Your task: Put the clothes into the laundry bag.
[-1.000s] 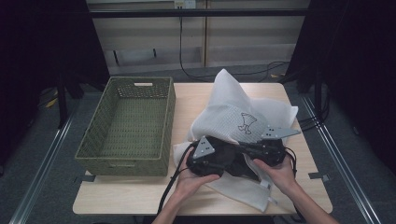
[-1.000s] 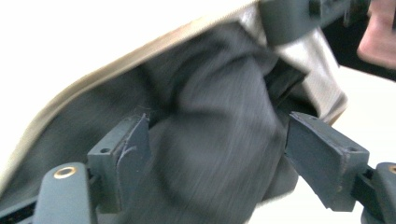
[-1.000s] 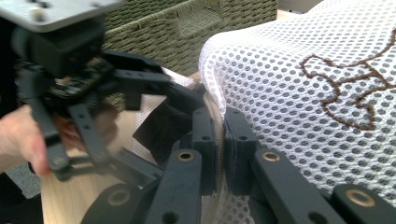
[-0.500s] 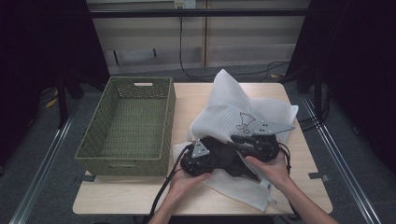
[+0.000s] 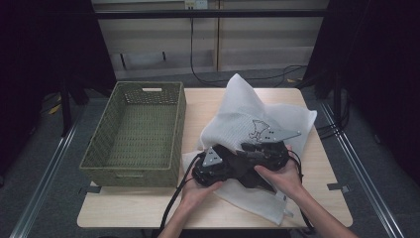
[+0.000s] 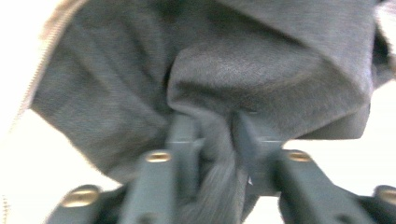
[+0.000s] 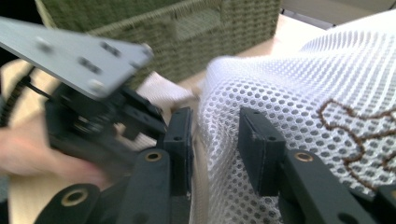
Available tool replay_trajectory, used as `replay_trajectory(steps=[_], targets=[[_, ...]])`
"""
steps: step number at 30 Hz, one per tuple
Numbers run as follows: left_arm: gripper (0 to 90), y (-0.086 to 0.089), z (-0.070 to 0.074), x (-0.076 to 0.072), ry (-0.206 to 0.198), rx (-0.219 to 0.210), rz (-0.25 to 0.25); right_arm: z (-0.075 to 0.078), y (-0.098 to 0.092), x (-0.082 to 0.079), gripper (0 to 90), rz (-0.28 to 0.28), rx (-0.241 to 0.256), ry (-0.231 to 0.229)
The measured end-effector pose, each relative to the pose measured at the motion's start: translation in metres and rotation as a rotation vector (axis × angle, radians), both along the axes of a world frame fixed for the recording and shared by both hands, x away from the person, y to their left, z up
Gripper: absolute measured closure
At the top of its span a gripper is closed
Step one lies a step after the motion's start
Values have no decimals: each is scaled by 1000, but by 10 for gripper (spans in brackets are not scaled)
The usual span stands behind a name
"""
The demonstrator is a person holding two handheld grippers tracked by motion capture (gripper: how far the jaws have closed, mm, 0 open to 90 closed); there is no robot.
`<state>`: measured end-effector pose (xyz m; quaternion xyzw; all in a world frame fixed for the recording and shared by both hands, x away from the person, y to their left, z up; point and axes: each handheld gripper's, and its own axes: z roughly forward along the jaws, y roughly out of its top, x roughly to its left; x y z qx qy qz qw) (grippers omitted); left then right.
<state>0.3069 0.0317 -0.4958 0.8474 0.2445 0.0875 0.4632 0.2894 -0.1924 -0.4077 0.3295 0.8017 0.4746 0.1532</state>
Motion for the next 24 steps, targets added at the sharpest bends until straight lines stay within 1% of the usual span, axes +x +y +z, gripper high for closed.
replay_trajectory(steps=[1, 2, 3, 4, 5, 6, 7, 8, 10, 11, 12, 13, 14, 15, 17, 18, 19, 20, 22, 23, 24], targets=[[535, 0, 0, -1, 16, 9, -21, -1, 0, 0, 676, -1, -9, -1], [443, -1, -1, -2, 17, 28, -36, -3, 0, 0, 681, 1, -28, -9], [374, -2, -2, -3, 20, 40, -41, -5, 0, 1, 680, -4, -48, -12], [314, -4, -3, -4, 25, 59, -49, -7, -1, 2, 681, -4, -50, -7], [289, -6, -4, -3, 17, 87, -47, -9, -1, 3, 683, -2, -55, 1], [283, -8, -6, -3, 7, 106, -42, -12, -1, 4, 689, -7, -68, 0], [292, -9, -9, -2, 3, 124, -43, -14, -1, 4, 693, -6, -77, 6], [323, -10, -9, -1, 0, 157, -20, -16, -1, 5, 697, -5, -88, 7], [404, -11, -10, -1, -9, 151, -1, -19, -1, 5, 731, -4, -86, 22], [436, -12, -9, -1, -20, 165, 5, -20, -2, 5, 742, -1, -91, 24], [510, -12, -8, -1, -32, 169, -7, -20, -2, 5, 774, -1, -95, 29], [588, -14, -8, -2, -20, 149, 0, -20, -2, 5, 793, -1, -95, 40], [625, -13, -5, -1, -17, 184, -8, -21, -1, 5, 814, -2, -95, 48], [663, -13, -4, 1, -1, 155, 4, -21, -1, 5, 835, -2, -96, 51], [759, -12, -2, 2, 8, 132, 29, -21, -3, 5, 857, 1, -89, 65], [778, -11, -2, 3, 14, 125, 27, -20, -3, 4, 862, 0, -81, 71], [789, -11, -3, 4, 21, 103, 35, -19, -4, 4, 864, 5, -65, 85], [802, -11, -2, 5, 19, 109, 30, -18, -5, 4, 867, 10, -44, 96], [812, -12, -3, 8, 27, 59, 45, -16, -5, 4, 869, 26, -10, 109], [818, -13, -4, 10, 28, 27, 58, -13, -5, 3, 869, 40, 12, 117], [819, -13, -3, 11, 28, 24, 68, -11, -5, 3, 870, 45, 35, 126]])
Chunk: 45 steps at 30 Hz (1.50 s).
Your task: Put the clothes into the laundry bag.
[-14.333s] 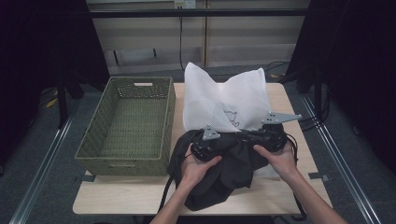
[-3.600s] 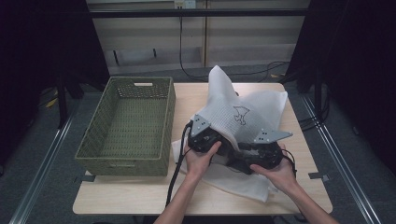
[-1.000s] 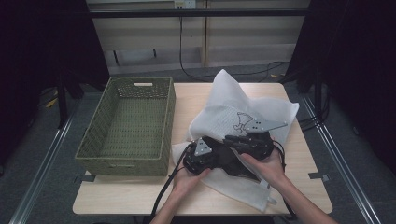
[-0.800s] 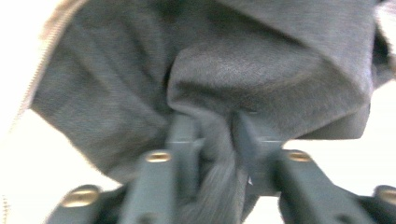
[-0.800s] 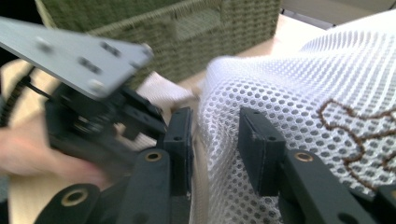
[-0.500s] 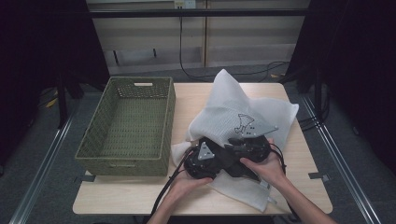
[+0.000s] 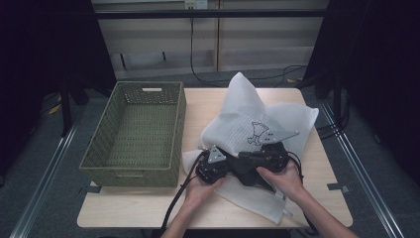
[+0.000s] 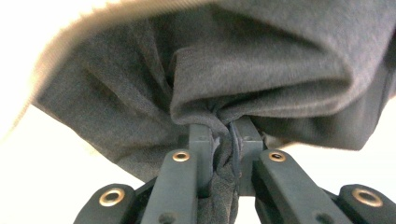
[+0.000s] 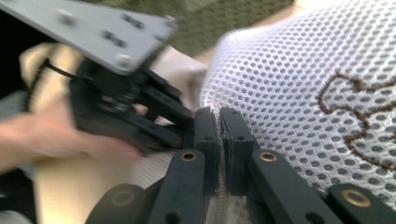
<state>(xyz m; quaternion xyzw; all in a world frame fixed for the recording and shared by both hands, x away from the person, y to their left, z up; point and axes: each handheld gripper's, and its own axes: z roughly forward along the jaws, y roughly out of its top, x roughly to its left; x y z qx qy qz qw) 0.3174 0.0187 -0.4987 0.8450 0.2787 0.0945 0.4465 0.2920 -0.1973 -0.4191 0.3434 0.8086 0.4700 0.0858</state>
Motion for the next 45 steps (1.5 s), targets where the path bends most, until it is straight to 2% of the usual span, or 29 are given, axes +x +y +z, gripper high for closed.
replay_trajectory(steps=[1, 2, 4, 5, 6, 8, 9, 10, 12, 13, 14, 15, 16, 18, 20, 21, 26, 29, 31, 32, 33, 34, 35, 36, 40, 41, 42, 44, 45], targets=[[821, -1, 0, 2, -2, -41, 10, 2, 0, -1, 870, 8, 18, 8], [823, -1, 1, 4, -1, -54, 12, 4, 1, -2, 870, 21, 36, 12], [826, -7, 5, 8, -27, -112, 48, 9, 3, -5, 871, 38, 73, 19], [827, -8, 8, 9, -35, -131, 57, 15, 4, -8, 872, 54, 100, 15], [827, -8, 8, 9, -35, -131, 57, 15, 4, -8, 872, 54, 100, 15], [829, -11, 19, 12, -57, -166, 74, 21, 6, -13, 873, 55, 128, 0], [830, -15, 28, 13, -58, -175, 83, 26, 8, -18, 874, 70, 159, -24], [830, -18, 38, 13, -88, -164, 95, 26, 8, -18, 874, 70, 159, -24], [829, -20, 50, 11, -149, -179, 82, 30, 5, -17, 874, 70, 196, -18], [828, -20, 49, 11, -171, -158, 95, 31, 2, -17, 874, 57, 209, -21], [826, -18, 46, 14, -177, -147, 100, 29, -4, -17, 874, 59, 206, -14], [826, -15, 40, 18, -169, -140, 104, 29, -4, -17, 874, 59, 206, -14], [822, -13, 34, 22, -165, -120, 123, 21, -7, -16, 874, 54, 190, 8], [814, -9, 19, 31, -129, -118, 152, 10, -8, -13, 874, 50, 165, 36], [796, -10, 8, 36, -113, -74, 145, -1, -8, -10, 873, 55, 148, 69], [788, -12, 1, 38, -110, -14, 139, -5, -8, -9, 873, 56, 148, 81], [743, -12, -3, 41, -85, -11, 147, -12, -6, -8, 872, 61, 139, 100], [689, -9, -2, 39, -73, 3, 125, -15, -7, -8, 871, 59, 137, 98], [636, -5, -1, 34, -72, -21, 121, -19, -9, -7, 871, 47, 132, 109], [603, -3, 0, 31, -72, -17, 124, -21, -10, -6, 871, 44, 129, 113], [538, 3, 0, 26, -65, -29, 108, -24, -13, -4, 869, 36, 127, 120], [516, 3, 0, 26, -65, -29, 108, -24, -13, -4, 869, 36, 127, 120], [516, 7, 0, 20, -47, -44, 104, -25, -14, -3, 869, 30, 132, 124], [485, 9, 1, 16, -55, -51, 106, -25, -15, -2, 869, 27, 132, 125], [453, 17, 7, -3, -89, -64, 93, -26, -13, -2, 867, 23, 130, 123], [454, 20, 9, -7, -90, -54, 96, -25, -13, -1, 867, 22, 129, 123], [459, 22, 10, -11, -96, -39, 107, -25, -12, -1, 867, 24, 128, 118], [494, 27, 10, -16, -104, -43, 99, -25, -11, 0, 867, 20, 129, 118], [522, 29, 9, -19, -108, -32, 93, -25, -10, 0, 867, 20, 129, 121]])
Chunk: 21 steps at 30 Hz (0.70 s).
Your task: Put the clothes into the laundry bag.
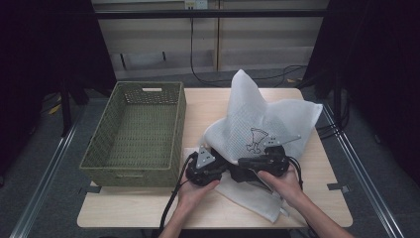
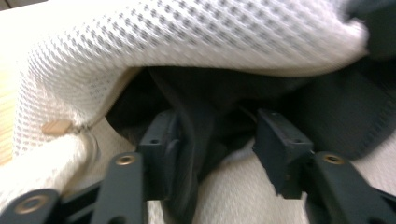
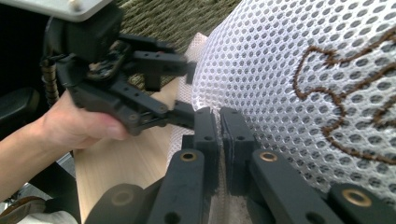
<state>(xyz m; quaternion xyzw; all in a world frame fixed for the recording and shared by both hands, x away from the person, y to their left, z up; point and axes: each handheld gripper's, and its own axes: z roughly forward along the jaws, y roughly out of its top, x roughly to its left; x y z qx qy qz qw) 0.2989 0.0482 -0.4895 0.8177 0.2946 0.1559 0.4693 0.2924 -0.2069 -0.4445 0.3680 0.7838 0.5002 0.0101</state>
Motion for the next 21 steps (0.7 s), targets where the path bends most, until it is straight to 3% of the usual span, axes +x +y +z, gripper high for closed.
replay_trajectory(steps=[3, 5, 8, 13, 16, 18, 21], targets=[[611, 4, -6, -2, 8, 16, -5, 0, 5, 1, 867, 8, 10, 3], [696, 3, -10, 0, 6, 59, 4, 0, 10, 2, 868, 22, 11, 1], [777, 1, -14, 4, 14, 66, 10, -2, 20, 1, 867, 44, 11, 15], [789, 3, -15, 14, 57, 75, 57, -11, 32, 0, 867, 83, 9, 45], [767, 5, -14, 15, 45, 96, 50, -17, 38, -2, 867, 107, -4, 53], [727, 8, -15, 12, 55, 54, 57, -21, 39, -2, 867, 107, -21, 61], [681, 12, -13, 4, 45, 65, 48, -25, 39, 0, 867, 98, -39, 62]])
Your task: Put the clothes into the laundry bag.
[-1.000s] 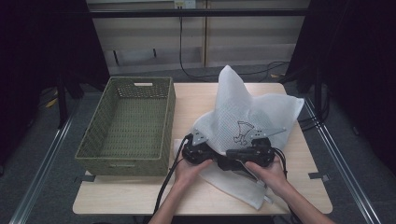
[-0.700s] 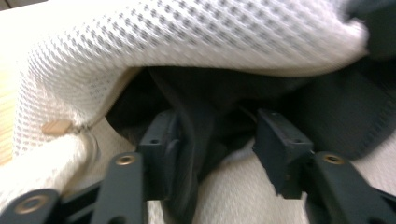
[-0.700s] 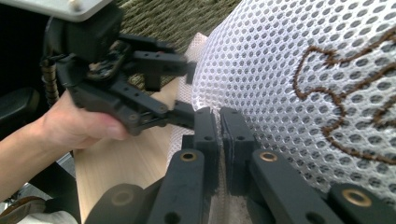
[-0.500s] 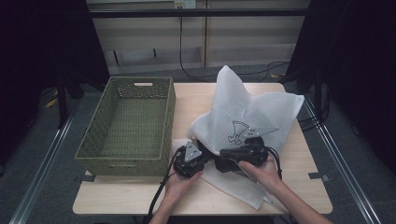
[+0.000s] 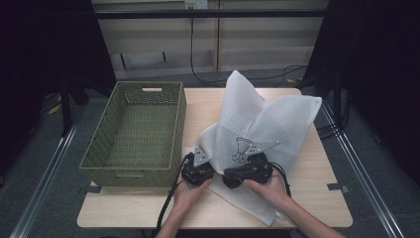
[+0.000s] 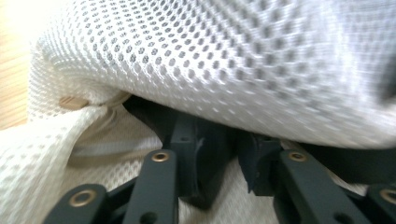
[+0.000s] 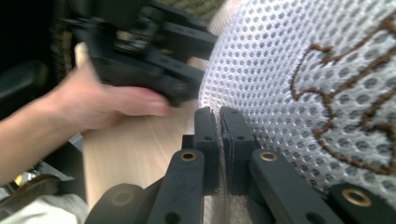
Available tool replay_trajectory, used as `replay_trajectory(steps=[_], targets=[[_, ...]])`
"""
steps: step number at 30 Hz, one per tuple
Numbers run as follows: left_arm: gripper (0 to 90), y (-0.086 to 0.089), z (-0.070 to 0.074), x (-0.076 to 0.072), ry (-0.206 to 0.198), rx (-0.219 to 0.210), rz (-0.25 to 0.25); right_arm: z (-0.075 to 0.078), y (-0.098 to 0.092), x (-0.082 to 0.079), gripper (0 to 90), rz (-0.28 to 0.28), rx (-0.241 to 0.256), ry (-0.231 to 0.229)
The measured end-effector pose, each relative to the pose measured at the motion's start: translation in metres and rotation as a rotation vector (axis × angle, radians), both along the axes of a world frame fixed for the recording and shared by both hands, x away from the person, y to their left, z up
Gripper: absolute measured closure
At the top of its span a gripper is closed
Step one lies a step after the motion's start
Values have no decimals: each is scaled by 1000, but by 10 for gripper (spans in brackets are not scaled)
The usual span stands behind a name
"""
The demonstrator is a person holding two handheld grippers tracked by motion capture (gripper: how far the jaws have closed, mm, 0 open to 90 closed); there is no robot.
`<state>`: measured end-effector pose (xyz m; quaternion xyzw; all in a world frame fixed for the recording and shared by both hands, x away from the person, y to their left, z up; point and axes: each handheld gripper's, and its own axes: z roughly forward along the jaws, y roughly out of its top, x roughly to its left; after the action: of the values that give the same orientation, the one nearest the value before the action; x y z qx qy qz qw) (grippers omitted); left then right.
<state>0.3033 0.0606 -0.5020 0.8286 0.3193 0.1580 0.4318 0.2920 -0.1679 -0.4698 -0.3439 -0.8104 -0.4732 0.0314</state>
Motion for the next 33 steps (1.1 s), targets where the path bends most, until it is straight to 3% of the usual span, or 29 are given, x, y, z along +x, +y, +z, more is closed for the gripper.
replay_trajectory(steps=[1, 5, 9, 12, 16, 18, 19, 23, 24, 28, 31, 33], targets=[[662, 2, 1, -4, 3, -21, -15, -1, -1, 1, 867, 0, -10, -3], [546, 9, 5, -23, 5, -35, -51, -5, -4, 3, 865, -14, -32, -11], [385, 9, 3, -34, 20, 38, -86, -6, -5, 4, 864, -18, -45, -16], [269, 8, -3, -35, 62, 44, -118, -6, -6, 4, 863, -19, -48, -20], [246, 5, -3, -38, 63, 61, -165, -7, -7, 4, 862, -21, -60, -26], [259, 0, -4, -37, 75, 118, -192, -7, -8, 5, 861, -21, -60, -22], [252, -2, -5, -36, 61, 111, -198, -7, -8, 5, 861, -21, -61, -23], [331, -6, -4, -31, 81, 93, -200, -5, -10, 4, 860, -21, -63, -28], [367, -6, -2, -30, 88, 116, -205, -5, -10, 4, 860, -21, -62, -28], [544, -10, -2, -28, 78, 103, -210, -5, -10, 3, 860, -23, -65, -30], [742, -11, -3, -26, 63, 87, -213, -4, -11, 3, 860, -22, -65, -27], [832, -16, -2, -29, 53, 104, -207, -3, -11, 2, 861, -21, -61, -30]])
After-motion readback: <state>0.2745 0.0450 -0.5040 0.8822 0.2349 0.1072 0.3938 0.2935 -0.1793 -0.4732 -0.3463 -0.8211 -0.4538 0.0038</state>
